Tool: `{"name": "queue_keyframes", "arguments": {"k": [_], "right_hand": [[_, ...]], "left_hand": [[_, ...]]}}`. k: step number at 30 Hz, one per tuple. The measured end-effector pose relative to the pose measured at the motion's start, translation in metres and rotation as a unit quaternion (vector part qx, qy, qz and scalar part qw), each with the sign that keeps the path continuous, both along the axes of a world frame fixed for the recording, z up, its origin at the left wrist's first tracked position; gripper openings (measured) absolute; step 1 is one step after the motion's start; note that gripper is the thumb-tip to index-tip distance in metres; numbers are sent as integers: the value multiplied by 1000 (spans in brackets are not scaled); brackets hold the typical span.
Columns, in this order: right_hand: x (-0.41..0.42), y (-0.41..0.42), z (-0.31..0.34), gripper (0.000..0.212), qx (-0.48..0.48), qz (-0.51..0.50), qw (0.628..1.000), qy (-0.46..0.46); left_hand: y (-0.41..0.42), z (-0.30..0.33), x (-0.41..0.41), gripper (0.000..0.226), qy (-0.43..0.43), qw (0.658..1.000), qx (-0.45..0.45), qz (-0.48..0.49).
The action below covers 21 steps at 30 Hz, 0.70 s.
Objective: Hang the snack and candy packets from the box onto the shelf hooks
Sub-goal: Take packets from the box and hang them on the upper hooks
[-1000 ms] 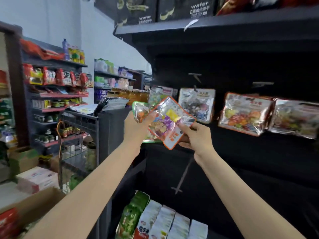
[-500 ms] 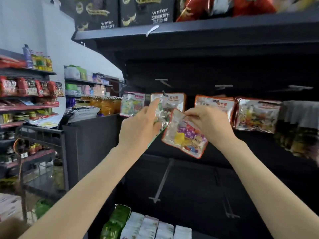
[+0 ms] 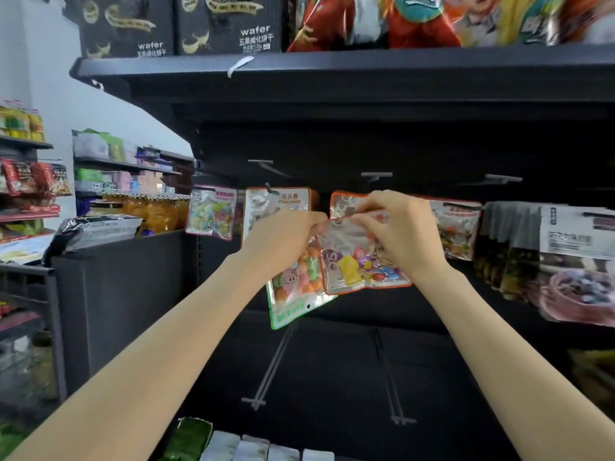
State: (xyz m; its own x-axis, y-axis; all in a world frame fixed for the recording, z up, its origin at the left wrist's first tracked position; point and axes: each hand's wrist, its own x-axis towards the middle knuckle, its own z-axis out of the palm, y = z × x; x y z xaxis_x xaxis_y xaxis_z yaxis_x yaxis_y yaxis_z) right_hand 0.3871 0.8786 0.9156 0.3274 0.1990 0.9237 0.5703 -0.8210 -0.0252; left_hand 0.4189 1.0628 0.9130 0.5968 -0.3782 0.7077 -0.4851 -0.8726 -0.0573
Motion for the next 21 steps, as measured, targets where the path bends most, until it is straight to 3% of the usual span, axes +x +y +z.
{"name": "queue_keyframes", "arguments": {"k": [3,7,21], "right_hand": [[2,-9,7,5,128,55,988,64],[8,-9,10,6,194,48,978,58],[16,-8,4,11,156,-43,986,-25]], "left_hand": [[-5,6,7,29,43,999,-19,-25],[-15,17,8,33,40,998,-34,-36],[-21,20,7,30,15,998,-61,-21]]}}
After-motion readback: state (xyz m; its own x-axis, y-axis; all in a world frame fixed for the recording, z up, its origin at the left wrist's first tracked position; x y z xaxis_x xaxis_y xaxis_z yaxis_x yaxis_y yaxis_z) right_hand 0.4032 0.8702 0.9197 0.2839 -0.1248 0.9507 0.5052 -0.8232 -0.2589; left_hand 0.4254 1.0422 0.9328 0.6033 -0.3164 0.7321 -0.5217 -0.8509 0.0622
